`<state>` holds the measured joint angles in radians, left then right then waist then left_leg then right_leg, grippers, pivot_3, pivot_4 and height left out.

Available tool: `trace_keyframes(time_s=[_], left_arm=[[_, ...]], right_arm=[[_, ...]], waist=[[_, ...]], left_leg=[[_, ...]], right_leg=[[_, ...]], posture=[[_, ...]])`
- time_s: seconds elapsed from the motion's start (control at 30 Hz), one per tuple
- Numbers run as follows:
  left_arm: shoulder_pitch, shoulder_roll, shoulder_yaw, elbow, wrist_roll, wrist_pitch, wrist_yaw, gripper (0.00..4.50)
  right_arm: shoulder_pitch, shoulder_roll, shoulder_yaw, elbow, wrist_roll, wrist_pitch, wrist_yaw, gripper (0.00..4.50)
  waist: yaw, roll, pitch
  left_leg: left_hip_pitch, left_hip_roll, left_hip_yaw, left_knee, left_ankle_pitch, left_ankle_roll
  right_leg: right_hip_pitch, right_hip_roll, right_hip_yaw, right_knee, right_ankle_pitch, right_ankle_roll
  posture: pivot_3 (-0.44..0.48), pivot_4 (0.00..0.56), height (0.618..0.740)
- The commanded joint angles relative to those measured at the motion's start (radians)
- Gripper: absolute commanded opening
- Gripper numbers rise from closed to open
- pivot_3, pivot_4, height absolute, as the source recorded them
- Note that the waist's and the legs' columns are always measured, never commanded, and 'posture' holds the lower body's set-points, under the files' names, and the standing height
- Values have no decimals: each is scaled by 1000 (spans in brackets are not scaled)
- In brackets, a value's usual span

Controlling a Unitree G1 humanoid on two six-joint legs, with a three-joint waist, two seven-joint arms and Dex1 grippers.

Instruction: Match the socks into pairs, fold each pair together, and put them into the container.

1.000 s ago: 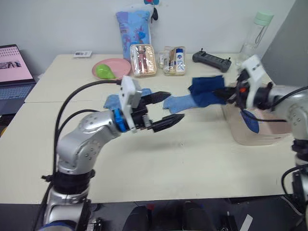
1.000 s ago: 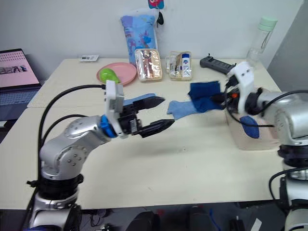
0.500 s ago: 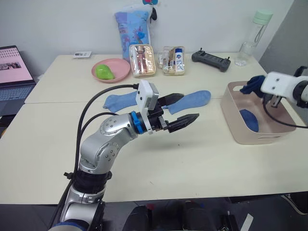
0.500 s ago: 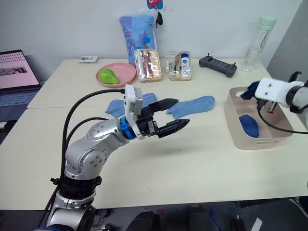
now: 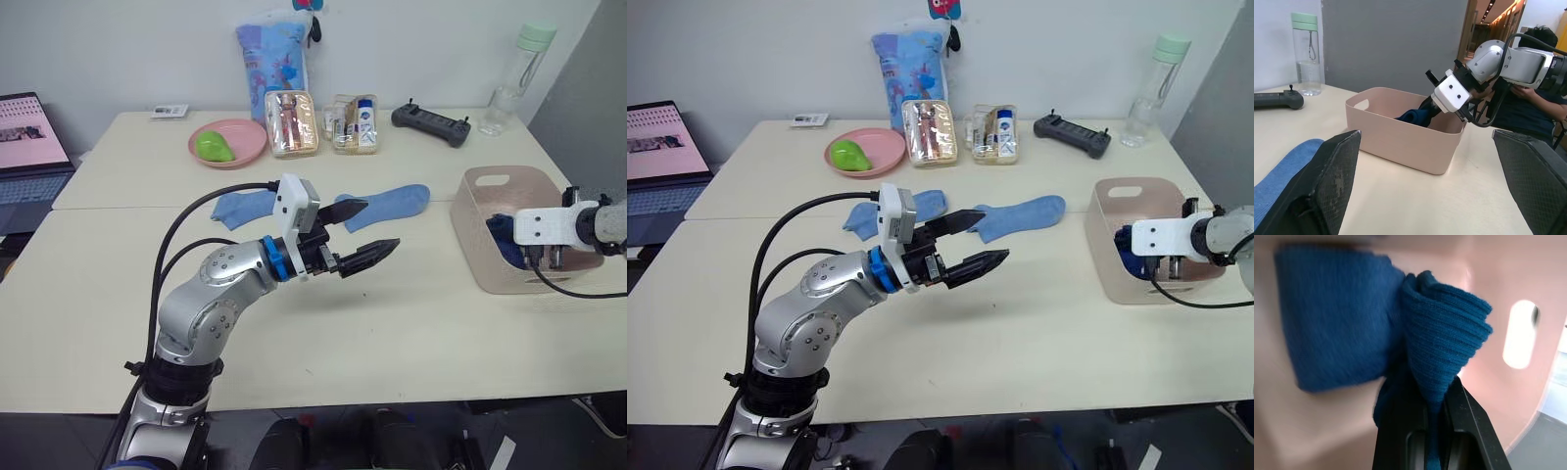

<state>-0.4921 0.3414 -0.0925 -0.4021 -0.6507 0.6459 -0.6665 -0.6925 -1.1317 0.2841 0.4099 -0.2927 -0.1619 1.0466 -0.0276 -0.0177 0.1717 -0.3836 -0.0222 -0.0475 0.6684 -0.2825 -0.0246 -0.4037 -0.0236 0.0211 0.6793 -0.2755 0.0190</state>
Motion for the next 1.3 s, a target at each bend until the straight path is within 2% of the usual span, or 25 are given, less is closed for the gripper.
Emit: trace_keyframes(time_s=[0.03,0.23,0.33,0.43,0.53,0.67,0.77,1.1,1.13,1.3], left_arm=[[-19,3,7,-16,0,-18,-8,4500],[-18,11,5,7,16,-33,-26,4500],[-11,8,1,2,19,-33,-28,4500],[-7,8,1,3,26,-37,-27,4500],[-3,8,2,2,29,-40,-24,4500],[1,6,-1,2,35,-45,-26,4500],[-2,6,-2,2,36,-45,-29,4500],[-7,11,12,-65,-64,-3,-66,4500],[-15,7,12,-66,-68,-2,-61,4500],[-28,17,-4,-68,-59,2,-64,4500]], right_arm=[[-11,-10,-38,-26,20,13,55,1233],[-89,5,-40,-3,68,62,195,3440],[-136,-14,-40,-3,101,86,314,4405],[-184,-37,-53,-1,136,129,417,4405],[-237,-41,-55,26,133,148,451,4405],[-339,-2,-17,197,1,5,273,4405],[-353,26,2,293,-41,-82,215,3817],[-359,120,37,505,-97,-176,149,233],[-352,134,40,520,-97,-178,149,48],[-336,175,41,580,-94,-181,138,48]], waist=[[0,0,0],[-1,0,0],[0,0,0],[2,0,0],[2,0,0],[2,0,0],[2,0,0],[0,0,0],[-1,0,0],[0,0,0]], left_leg=[[0,0,0,0,0,0],[0,0,0,0,0,0],[0,0,0,1,0,0],[0,0,-1,1,0,0],[0,0,-1,1,0,0],[0,0,-1,2,-1,2],[-1,0,-1,2,0,0],[0,0,0,2,0,0],[0,0,1,2,0,0],[-1,0,0,3,0,0]], right_leg=[[0,0,0,0,0,0],[0,0,0,0,0,0],[0,0,-1,0,0,0],[0,0,-1,0,0,0],[0,0,-1,0,0,0],[0,0,-1,0,0,0],[0,0,-1,0,0,0],[0,0,0,1,0,-1],[0,0,0,1,0,-1],[0,0,0,1,0,-1]], posture=[[0,150,740],[0,150,740],[0,150,740],[0,150,740],[0,150,740],[0,150,740],[0,150,740],[0,150,740],[0,150,740],[0,150,740]])
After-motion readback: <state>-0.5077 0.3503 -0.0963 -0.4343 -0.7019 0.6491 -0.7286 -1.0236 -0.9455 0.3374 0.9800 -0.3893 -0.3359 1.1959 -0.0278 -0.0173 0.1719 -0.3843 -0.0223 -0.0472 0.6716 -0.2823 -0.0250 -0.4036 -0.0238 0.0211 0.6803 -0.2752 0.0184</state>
